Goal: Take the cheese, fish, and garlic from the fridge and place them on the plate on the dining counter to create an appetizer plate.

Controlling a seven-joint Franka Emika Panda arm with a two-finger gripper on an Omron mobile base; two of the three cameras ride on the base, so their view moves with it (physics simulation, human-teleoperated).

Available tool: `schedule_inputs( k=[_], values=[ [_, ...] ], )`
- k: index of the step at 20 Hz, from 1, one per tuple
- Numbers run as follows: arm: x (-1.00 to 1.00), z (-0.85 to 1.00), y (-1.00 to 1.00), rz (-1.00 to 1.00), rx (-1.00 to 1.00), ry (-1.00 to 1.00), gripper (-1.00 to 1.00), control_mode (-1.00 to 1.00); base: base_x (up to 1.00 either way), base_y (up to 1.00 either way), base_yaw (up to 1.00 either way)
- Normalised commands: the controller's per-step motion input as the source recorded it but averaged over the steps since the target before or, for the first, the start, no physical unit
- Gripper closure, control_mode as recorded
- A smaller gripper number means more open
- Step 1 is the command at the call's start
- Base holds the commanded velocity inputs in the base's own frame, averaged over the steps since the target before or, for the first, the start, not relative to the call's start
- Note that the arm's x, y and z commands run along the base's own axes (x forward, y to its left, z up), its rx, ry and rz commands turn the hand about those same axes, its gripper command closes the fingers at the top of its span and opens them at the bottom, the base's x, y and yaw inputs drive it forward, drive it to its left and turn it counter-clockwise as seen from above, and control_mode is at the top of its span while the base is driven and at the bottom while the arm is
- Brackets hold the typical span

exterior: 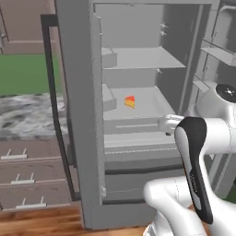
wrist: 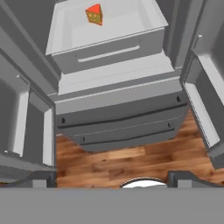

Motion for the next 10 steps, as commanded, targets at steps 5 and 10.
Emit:
schedule_inputs(
  k=[5,10],
  values=[
    [0.0,0.0,0.0,0.0,0.0,0.0,-1.0,1.0,0.45,-0.22,0.0],
    [0.0,0.0,0.0,0.0,0.0,0.0,-1.0,1.0,0.3,-0.06,0.0]
  ],
)
